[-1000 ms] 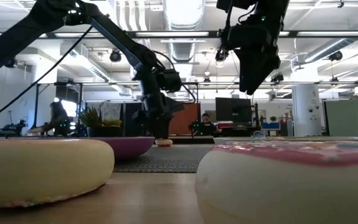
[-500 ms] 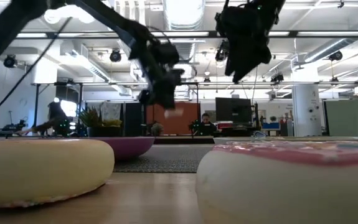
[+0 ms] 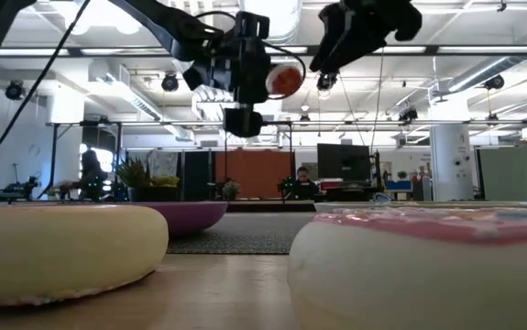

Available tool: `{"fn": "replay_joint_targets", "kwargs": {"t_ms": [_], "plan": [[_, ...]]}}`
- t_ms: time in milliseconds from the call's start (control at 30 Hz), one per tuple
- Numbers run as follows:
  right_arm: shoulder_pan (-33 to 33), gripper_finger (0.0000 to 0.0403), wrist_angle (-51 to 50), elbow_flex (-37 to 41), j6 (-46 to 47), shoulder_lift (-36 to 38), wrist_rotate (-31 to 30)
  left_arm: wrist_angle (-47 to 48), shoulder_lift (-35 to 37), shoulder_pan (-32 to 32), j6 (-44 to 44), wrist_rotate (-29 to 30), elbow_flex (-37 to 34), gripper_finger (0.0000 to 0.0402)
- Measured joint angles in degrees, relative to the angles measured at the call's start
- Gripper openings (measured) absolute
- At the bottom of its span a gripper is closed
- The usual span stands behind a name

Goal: Pick & Place donuts
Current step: Put the small orange donut on the white plate

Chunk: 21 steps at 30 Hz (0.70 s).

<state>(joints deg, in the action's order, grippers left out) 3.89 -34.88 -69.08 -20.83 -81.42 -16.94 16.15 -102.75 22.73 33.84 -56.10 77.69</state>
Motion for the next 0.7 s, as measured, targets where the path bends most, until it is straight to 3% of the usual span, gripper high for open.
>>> {"fn": "replay_joint_targets", "kwargs": {"t_ms": [200,300,700], "plan": [[2.39,0.0224,0.8,-0.02,-5.66,-0.66,-4.15,-11.88,0.18,-1.21,8.26,-1.4,-3.16,0.0],[3.78,0.0224,1.52,-0.01,-7.36,-0.75,-7.43,-13.8,0.1,-1.19,9.82,-1.4,-3.19,0.0],[4.75,0.0219,5.34,0.0,-8.12,-1.05,-7.09,-16.65,0.04,-1.1,12.28,0.74,-3.19,0.0]]}}
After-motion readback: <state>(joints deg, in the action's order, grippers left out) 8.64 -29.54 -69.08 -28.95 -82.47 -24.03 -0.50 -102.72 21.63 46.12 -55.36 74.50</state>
